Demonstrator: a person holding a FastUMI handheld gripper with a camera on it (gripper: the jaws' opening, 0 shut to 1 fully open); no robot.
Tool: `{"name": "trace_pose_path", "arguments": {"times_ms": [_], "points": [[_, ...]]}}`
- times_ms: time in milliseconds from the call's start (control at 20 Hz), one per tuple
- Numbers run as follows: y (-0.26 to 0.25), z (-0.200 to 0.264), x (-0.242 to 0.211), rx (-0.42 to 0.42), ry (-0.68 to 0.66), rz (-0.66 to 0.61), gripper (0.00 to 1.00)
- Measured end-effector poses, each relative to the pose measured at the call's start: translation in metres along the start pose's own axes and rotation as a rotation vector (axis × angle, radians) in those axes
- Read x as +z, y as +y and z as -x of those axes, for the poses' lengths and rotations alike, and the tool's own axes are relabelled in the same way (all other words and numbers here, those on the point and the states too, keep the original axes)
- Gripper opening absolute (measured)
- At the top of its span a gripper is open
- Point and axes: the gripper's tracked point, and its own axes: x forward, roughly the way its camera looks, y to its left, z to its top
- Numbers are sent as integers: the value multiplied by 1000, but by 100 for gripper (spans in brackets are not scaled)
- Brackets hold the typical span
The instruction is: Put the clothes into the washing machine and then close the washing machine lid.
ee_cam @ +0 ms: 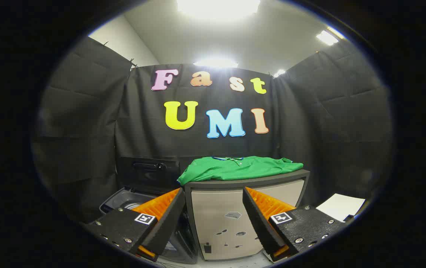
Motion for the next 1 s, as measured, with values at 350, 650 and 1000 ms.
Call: {"name": "trace_pose_path", "arguments": {"times_ms": [350, 650, 1000], "points": [[-6, 7, 8, -1, -10, 22, 96], [-8, 13, 13, -4, -15, 8, 96], [-8, 17, 24, 0, -23, 12, 96]]}}
